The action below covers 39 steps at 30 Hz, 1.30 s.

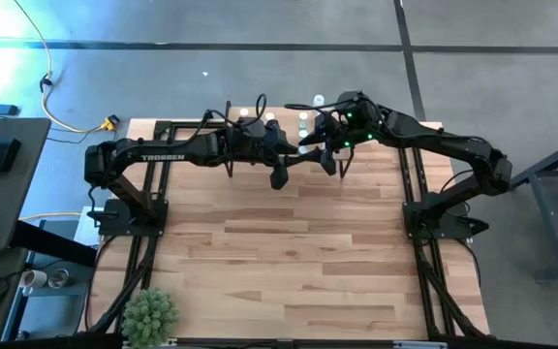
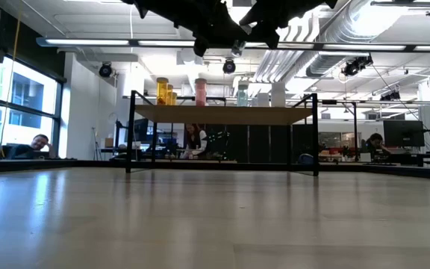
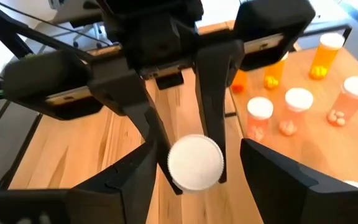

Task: Pick and place medicine bottles onto shelf by color
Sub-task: Put the blue pill bottle on the shelf aligned with the blue pill bottle

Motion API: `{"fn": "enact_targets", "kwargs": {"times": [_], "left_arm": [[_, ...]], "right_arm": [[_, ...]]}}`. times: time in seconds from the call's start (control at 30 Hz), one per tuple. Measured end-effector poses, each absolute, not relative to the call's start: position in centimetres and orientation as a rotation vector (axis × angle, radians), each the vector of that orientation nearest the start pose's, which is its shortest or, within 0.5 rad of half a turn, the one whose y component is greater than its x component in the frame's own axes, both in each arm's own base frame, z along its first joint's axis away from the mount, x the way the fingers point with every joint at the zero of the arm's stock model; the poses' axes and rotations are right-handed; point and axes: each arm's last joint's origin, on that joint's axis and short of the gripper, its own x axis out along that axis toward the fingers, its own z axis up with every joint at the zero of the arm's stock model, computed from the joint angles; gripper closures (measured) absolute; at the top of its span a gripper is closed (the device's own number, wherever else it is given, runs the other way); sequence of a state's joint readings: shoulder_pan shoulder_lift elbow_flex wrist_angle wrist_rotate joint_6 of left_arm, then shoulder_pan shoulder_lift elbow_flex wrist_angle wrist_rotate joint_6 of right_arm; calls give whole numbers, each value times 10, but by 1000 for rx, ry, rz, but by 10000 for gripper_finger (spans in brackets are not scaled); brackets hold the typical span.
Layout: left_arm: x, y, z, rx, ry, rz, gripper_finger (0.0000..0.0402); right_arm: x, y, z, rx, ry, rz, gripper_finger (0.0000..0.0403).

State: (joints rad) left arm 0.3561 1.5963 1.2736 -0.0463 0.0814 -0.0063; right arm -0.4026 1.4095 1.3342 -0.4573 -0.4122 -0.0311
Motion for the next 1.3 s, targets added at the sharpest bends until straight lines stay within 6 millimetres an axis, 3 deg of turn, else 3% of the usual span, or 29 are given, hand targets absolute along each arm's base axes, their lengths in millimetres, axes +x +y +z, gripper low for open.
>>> {"fn": "enact_targets", "kwargs": {"times": [0.2, 0.73, 1.3], "left_arm": [[346, 126, 312, -85, 363, 272, 307], [346, 126, 311, -88, 370, 272, 307], [346, 126, 311, -129, 365, 280, 300]], "right_arm": [[289, -110, 355, 192, 506, 16, 190], [289, -109, 354, 219, 511, 13, 286], [289, -109, 354, 246, 512, 7, 296]]}}
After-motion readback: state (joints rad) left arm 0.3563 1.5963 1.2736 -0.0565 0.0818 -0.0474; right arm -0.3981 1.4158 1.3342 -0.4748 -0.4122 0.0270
